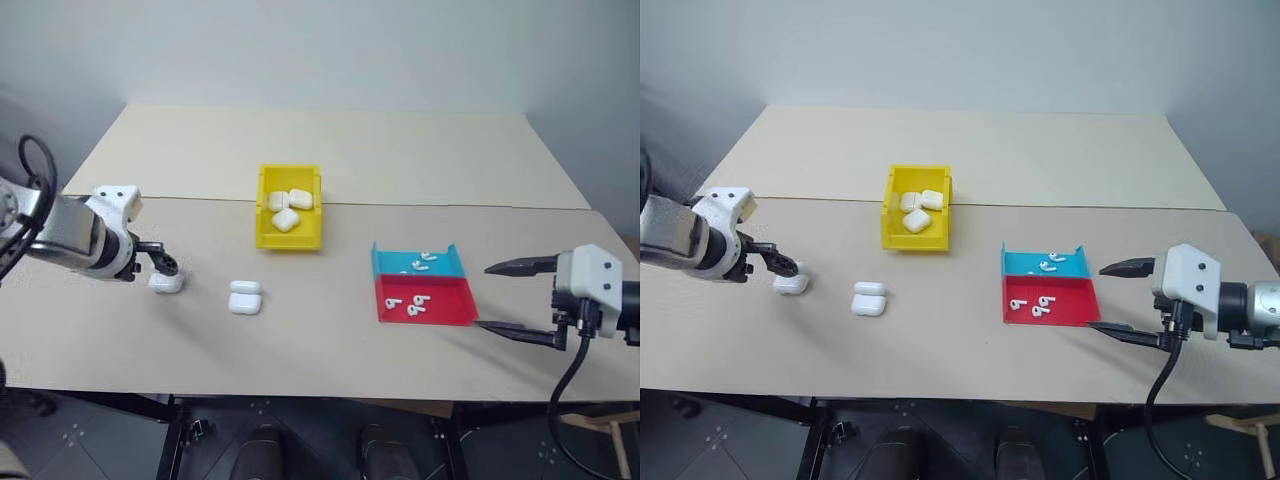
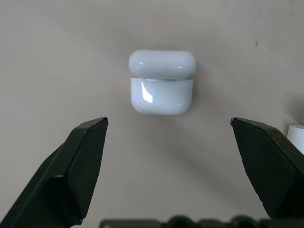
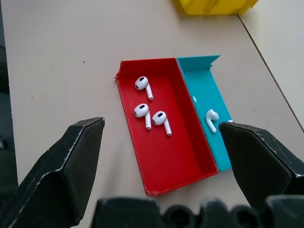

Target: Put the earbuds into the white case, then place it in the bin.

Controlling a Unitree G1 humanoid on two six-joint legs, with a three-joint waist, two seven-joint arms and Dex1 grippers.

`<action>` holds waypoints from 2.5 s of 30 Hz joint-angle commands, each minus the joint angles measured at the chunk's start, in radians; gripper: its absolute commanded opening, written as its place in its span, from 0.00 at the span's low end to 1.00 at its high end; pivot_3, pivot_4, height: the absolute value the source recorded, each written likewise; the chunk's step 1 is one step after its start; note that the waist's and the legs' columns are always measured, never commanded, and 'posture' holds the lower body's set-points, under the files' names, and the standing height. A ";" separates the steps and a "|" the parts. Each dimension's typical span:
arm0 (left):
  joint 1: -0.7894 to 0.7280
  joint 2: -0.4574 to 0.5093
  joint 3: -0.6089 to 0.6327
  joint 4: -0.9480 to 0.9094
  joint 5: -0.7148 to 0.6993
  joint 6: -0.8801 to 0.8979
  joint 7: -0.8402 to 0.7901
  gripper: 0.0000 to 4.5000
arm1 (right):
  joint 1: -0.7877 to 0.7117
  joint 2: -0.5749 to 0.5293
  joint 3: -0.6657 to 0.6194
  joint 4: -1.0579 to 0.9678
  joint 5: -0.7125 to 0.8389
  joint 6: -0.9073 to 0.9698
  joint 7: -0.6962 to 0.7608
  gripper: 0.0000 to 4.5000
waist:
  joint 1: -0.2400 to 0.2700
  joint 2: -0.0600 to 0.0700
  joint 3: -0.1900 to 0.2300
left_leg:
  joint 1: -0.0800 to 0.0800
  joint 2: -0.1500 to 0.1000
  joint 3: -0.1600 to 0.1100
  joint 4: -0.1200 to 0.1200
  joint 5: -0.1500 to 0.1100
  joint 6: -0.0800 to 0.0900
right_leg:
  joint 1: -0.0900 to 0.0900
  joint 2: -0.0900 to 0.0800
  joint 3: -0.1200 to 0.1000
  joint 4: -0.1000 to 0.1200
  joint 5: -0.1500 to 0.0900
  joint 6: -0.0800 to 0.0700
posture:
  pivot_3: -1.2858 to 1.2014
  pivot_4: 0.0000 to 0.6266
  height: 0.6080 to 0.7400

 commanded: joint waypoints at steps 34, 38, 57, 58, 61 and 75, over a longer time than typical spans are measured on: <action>-0.179 -0.195 -0.072 0.310 0.749 0.119 -0.608 1.00 | 0.049 0.039 -0.006 -0.093 -0.026 0.114 -0.162 0.99 | -0.007 -0.004 0.001 | -0.012 -0.001 -0.001 0.000 0.002 -0.004 | -0.013 0.000 0.000 0.003 0.000 0.000 | 0.52 0.24 1.00; -0.178 -0.214 -0.067 0.300 0.837 0.119 -0.670 1.00 | 0.055 0.042 -0.008 -0.101 -0.029 0.124 -0.167 0.99 | -0.007 -0.004 0.001 | -0.012 -0.001 -0.001 0.000 0.002 -0.004 | -0.013 0.000 0.000 0.003 0.000 0.000 | 0.52 0.24 1.00; -0.153 -0.264 -0.049 0.266 1.167 0.119 -0.969 1.00 | 0.049 0.043 -0.007 -0.129 -0.024 0.178 -0.192 0.99 | -0.007 -0.004 0.000 | -0.013 -0.001 -0.001 0.001 0.002 -0.003 | -0.013 0.000 0.000 0.004 0.000 0.000 | 0.52 0.24 1.00; -0.156 -0.268 -0.049 0.276 1.177 0.119 -0.982 1.00 | 0.048 0.043 -0.006 -0.130 -0.024 0.179 -0.192 0.99 | -0.007 -0.004 0.000 | -0.013 -0.001 -0.001 0.002 0.002 -0.004 | -0.013 0.000 0.000 0.004 0.000 0.000 | 0.52 0.24 1.00; -0.154 -0.275 -0.054 0.287 1.202 0.119 -1.015 1.00 | 0.043 0.041 -0.005 -0.130 -0.022 0.186 -0.190 0.99 | -0.007 -0.004 0.000 | -0.013 -0.001 -0.001 0.002 0.002 -0.003 | -0.013 0.000 0.000 0.004 0.000 0.000 | 0.52 0.24 1.00; -0.119 -0.295 -0.017 0.270 1.317 0.119 -1.078 0.60 | 0.023 0.034 0.000 -0.133 -0.025 0.211 -0.188 1.00 | -0.007 -0.004 0.000 | -0.013 -0.001 -0.001 0.005 0.002 -0.003 | -0.012 0.000 0.000 0.005 0.000 0.000 | 0.52 0.24 1.00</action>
